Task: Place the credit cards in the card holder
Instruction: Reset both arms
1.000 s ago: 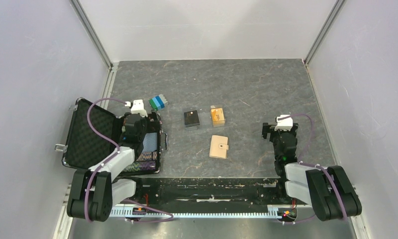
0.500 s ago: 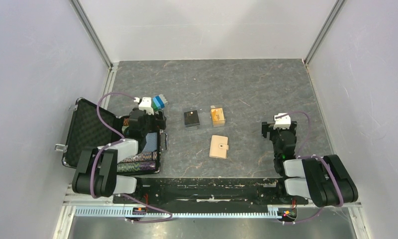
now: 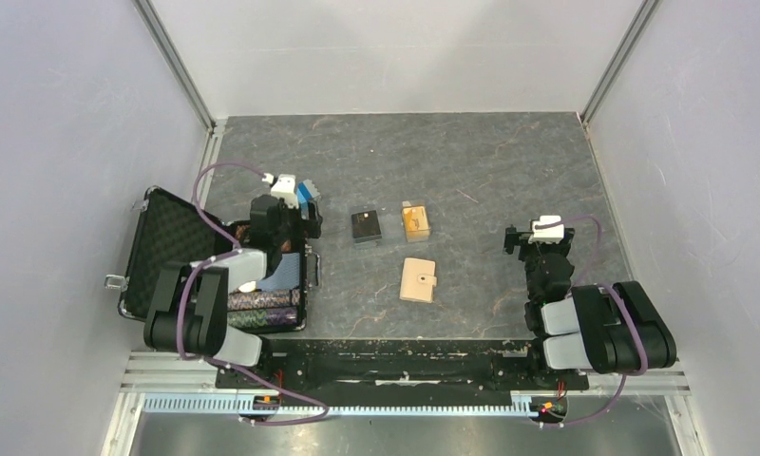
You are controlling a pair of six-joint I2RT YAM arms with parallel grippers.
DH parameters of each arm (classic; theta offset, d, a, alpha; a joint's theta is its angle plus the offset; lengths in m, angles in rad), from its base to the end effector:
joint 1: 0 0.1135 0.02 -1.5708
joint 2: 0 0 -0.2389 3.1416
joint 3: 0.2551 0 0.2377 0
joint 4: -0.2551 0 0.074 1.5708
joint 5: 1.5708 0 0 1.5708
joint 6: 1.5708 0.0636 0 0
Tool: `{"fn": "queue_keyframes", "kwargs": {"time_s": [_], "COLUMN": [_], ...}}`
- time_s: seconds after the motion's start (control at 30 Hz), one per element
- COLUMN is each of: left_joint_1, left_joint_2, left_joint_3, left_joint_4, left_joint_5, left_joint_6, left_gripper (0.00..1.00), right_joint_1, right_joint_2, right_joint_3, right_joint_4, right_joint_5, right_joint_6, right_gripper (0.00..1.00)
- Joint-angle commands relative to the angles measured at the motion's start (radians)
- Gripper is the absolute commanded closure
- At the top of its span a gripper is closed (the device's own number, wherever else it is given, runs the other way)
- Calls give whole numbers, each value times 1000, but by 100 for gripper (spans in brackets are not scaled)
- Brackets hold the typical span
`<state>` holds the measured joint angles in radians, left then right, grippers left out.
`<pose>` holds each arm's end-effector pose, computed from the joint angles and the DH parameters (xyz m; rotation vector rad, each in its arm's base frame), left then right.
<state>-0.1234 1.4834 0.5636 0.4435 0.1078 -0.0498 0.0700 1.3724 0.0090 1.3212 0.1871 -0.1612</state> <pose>0.3050 -0.0447 0.1420 0.1428 2.0462 -0.2182 0.2156 0.0033 0.1292 -0.0418 1.6162 -0.2213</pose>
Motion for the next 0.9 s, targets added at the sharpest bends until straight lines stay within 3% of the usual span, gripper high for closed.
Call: {"fn": "queue_keyframes", "kwargs": {"time_s": [0.0,0.13,0.23,0.3,0.37,0.5,0.57,0.87], "left_joint_1": [7,7,8,19,94,136,153,137], "left_joint_2": [-116,-112,-112,-127,-103,1,-22,-17], "left_joint_3": [-108,-121,-124,-168,-190,-334,-299,-315], "left_joint_4": [132,150,166,285,332,706,594,639], "left_joint_5": [-38,-71,-76,-132,-34,118,142,83], "left_joint_6": [47,30,110,121,74,79,93,88], "left_gripper": [0,0,0,0,0,0,0,0], "right_joint_1": [-3,-2,-3,-3,-3,-2,-2,-1], "right_joint_2": [2,1,1,1,2,1,1,3], "right_joint_3": [-99,-100,-100,-99,-98,-97,-97,-97], "right_joint_4": [101,100,100,99,98,96,95,95], "right_joint_5": [23,22,23,22,22,22,22,23], "right_joint_6": [0,0,0,0,-1,-1,-1,-1], "right_gripper": [2,2,2,2,2,2,2,2]}}
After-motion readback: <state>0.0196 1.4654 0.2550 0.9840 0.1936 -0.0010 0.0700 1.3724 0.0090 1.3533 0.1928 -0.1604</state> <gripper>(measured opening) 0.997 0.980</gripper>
